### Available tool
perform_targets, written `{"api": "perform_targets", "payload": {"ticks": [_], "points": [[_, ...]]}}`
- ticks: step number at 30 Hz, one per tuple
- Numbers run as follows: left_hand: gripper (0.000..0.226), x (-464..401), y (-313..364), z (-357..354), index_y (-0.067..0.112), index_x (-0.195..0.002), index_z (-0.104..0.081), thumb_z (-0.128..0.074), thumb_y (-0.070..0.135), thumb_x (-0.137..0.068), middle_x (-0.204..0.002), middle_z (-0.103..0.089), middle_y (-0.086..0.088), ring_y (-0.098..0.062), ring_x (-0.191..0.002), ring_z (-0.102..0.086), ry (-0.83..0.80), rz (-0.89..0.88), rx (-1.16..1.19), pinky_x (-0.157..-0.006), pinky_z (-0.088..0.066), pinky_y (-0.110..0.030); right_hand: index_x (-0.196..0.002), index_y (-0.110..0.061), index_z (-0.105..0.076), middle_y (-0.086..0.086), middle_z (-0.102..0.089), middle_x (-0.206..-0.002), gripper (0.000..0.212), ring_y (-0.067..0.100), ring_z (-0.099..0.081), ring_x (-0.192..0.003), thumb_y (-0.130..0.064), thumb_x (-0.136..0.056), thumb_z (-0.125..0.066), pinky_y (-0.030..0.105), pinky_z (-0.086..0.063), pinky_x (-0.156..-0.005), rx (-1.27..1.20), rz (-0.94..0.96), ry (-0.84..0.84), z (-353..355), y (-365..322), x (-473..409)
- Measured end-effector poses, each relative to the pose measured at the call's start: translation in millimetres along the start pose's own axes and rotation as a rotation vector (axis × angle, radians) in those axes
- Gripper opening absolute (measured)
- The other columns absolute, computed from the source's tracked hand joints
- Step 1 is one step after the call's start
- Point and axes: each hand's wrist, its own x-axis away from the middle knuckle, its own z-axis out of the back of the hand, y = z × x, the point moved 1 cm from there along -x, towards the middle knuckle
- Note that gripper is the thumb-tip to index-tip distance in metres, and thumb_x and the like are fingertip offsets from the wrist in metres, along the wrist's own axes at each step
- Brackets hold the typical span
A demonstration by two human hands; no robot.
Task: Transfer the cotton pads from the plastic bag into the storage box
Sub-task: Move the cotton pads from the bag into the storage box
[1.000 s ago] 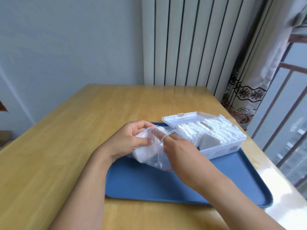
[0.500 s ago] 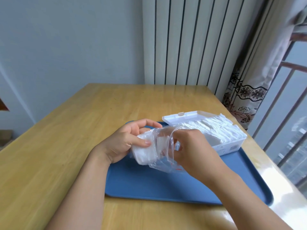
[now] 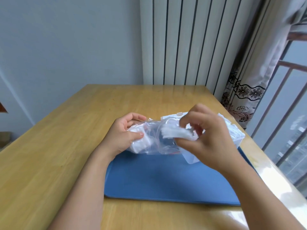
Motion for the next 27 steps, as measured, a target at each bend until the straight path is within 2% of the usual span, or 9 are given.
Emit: {"api": "perform_targets", "payload": {"ticks": [3, 7, 10, 13, 16, 18, 21, 24, 27], "points": [[0.044, -4, -7, 3, 0.029, -0.1, -0.068, -0.069, -0.008, -0.076, -0.107, -0.071, 0.006, -0.015, -0.099, -0.066, 0.124, -0.026, -0.259, -0.083, -0.051, -0.028, -0.077, -0.013, -0.058, -0.002, -0.068, -0.097, 0.021, 0.009, -0.067, -0.092, -0.008, -0.071, -0.078, 0.026, -0.048, -0.073, -0.34, -0.125, 0.052, 11, 2, -3], [0.053, 2, 6, -2, 0.023, -0.123, -0.061, -0.066, 0.017, -0.071, -0.124, -0.059, 0.008, -0.014, -0.12, -0.053, 0.203, -0.186, -0.577, -0.093, -0.037, -0.016, -0.095, -0.016, -0.056, 0.011, -0.064, -0.085, 0.024, 0.024, -0.064, -0.076, -0.002, -0.08, -0.068, 0.041, -0.055, -0.065, -0.742, -0.316, 0.023, 0, 5, -2], [0.052, 16, 31, -19, 0.019, -0.125, -0.06, -0.059, 0.036, -0.076, -0.127, -0.061, 0.004, -0.009, -0.126, -0.052, 0.291, -0.446, -0.28, -0.105, -0.036, -0.02, -0.105, -0.013, -0.06, 0.013, -0.068, -0.093, 0.03, 0.022, -0.067, -0.081, 0.002, -0.08, -0.065, 0.037, -0.06, -0.069, -0.798, -0.325, 0.039, -12, -1, -1], [0.054, 34, 50, -51, 0.015, -0.13, -0.054, -0.055, 0.047, -0.087, -0.134, -0.06, -0.002, -0.016, -0.132, -0.052, 0.134, -0.473, 0.097, -0.108, -0.041, -0.033, -0.103, -0.008, -0.063, 0.022, -0.066, -0.091, 0.027, 0.027, -0.061, -0.078, 0.005, -0.08, -0.065, 0.055, -0.054, -0.069, -0.746, -0.285, 0.023, -22, -8, 3], [0.045, 46, 54, -81, 0.023, -0.132, -0.051, -0.048, 0.051, -0.097, -0.134, -0.059, 0.002, -0.009, -0.127, -0.055, 0.022, -0.404, 0.109, -0.101, -0.045, -0.025, -0.11, -0.01, -0.062, 0.012, -0.068, -0.103, 0.035, 0.036, -0.065, -0.089, 0.012, -0.083, -0.06, 0.06, -0.053, -0.075, -0.691, -0.252, -0.05, -28, -16, 8], [0.033, 48, 51, -90, 0.028, -0.132, -0.051, -0.042, 0.035, -0.1, -0.129, -0.062, 0.006, -0.005, -0.118, -0.06, 0.001, -0.358, 0.154, -0.093, -0.047, -0.02, -0.117, -0.012, -0.06, 0.005, -0.067, -0.116, 0.041, 0.021, -0.063, -0.114, 0.01, -0.082, -0.057, 0.043, -0.055, -0.094, -0.644, -0.234, -0.061, -30, -21, 10], [0.033, 45, 49, -90, 0.032, -0.13, -0.054, -0.041, 0.027, -0.1, -0.13, -0.063, 0.004, -0.018, -0.122, -0.059, 0.017, -0.331, 0.235, -0.097, -0.047, -0.03, -0.12, -0.011, -0.061, 0.002, -0.069, -0.118, 0.041, 0.009, -0.064, -0.112, 0.015, -0.089, -0.056, 0.018, -0.052, -0.083, -0.701, -0.267, -0.018, -30, -23, 9], [0.032, 44, 50, -91, 0.033, -0.125, -0.059, -0.04, 0.028, -0.1, -0.129, -0.067, 0.004, -0.018, -0.121, -0.062, 0.04, -0.288, 0.304, -0.094, -0.05, -0.032, -0.113, -0.011, -0.064, 0.004, -0.07, -0.102, 0.032, 0.017, -0.067, -0.086, 0.013, -0.093, -0.056, 0.02, -0.052, -0.069, -0.758, -0.286, -0.003, -31, -23, 8], [0.035, 45, 49, -94, 0.031, -0.124, -0.061, -0.039, 0.041, -0.099, -0.125, -0.07, 0.004, -0.014, -0.122, -0.062, 0.088, -0.254, 0.32, -0.099, -0.05, -0.032, -0.112, -0.014, -0.062, 0.009, -0.07, -0.103, 0.022, 0.033, -0.068, -0.092, 0.002, -0.097, -0.06, 0.032, -0.056, -0.076, -0.741, -0.281, 0.0, -34, -24, 9]]}}
